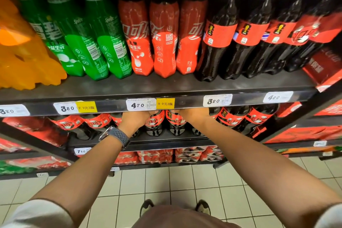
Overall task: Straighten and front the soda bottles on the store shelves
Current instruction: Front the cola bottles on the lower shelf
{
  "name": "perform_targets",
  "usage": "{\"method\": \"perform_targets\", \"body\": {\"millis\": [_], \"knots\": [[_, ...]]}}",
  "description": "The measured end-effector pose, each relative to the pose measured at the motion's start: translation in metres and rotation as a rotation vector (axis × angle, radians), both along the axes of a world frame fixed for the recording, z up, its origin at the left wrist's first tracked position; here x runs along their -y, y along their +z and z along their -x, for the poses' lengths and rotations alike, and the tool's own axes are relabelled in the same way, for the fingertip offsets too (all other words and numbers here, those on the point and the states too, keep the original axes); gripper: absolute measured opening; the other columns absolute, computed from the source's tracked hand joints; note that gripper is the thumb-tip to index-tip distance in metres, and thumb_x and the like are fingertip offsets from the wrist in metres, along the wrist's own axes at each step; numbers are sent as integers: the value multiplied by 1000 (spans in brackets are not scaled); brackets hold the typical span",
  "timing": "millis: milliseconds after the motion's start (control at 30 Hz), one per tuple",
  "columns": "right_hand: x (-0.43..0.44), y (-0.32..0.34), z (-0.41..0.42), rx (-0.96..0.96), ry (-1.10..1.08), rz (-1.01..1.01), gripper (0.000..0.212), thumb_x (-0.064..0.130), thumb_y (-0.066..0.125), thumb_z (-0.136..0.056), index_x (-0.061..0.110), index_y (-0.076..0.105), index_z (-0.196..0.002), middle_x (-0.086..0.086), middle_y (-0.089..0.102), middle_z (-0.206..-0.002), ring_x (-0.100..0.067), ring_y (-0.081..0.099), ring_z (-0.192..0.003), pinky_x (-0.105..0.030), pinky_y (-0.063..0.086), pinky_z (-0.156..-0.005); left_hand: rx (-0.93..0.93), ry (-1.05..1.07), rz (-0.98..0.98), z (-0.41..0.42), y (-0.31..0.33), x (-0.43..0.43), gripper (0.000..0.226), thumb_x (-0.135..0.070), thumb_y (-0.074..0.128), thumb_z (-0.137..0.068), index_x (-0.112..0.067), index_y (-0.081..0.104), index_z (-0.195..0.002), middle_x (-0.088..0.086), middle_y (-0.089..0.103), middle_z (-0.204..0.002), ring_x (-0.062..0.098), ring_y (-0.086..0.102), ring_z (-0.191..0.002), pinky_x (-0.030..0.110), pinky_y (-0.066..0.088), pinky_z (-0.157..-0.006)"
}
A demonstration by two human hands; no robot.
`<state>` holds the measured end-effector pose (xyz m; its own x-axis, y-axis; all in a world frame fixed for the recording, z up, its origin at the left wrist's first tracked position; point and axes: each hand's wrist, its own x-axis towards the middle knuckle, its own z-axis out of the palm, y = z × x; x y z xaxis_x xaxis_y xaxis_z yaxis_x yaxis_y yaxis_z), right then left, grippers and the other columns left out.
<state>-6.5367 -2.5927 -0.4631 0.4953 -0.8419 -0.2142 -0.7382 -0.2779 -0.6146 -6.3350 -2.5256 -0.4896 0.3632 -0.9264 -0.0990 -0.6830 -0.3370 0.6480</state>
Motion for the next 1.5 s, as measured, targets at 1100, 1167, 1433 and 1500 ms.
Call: {"method": "perform_targets", "body": {"millis": [1100,1167,1433,1500], "knots": [[34,-17,137,-66,21,376,36,34,53,-95,13,57,-122,-10,64,-113,-29,58,-102,-35,48,-85,363,-134,124,108,9,17,53,-54,63,-83,-19,60,-124,7,70,-101,30,64,-94,38,50,-76],[40,-15,129,8,14,292,40,39,58,-91,22,56,-128,-2,62,-123,-23,56,-110,-30,45,-89,356,-102,94,108,7,23,53,-50,65,-84,-24,57,-129,5,67,-117,29,61,-107,37,49,-81],[53,-19,113,-67,-7,160,39,41,58,-91,33,56,-129,7,58,-131,-18,54,-118,-35,46,-95,323,-117,82,100,1,27,41,-40,60,-90,-23,60,-128,3,61,-129,28,54,-118,34,45,-86],[53,-21,111,-129,1,201,37,41,56,-93,34,56,-129,7,58,-131,-18,54,-116,-33,47,-91,316,-101,98,99,1,27,39,-38,63,-89,-23,62,-125,2,64,-124,27,57,-113,31,45,-81]]}}
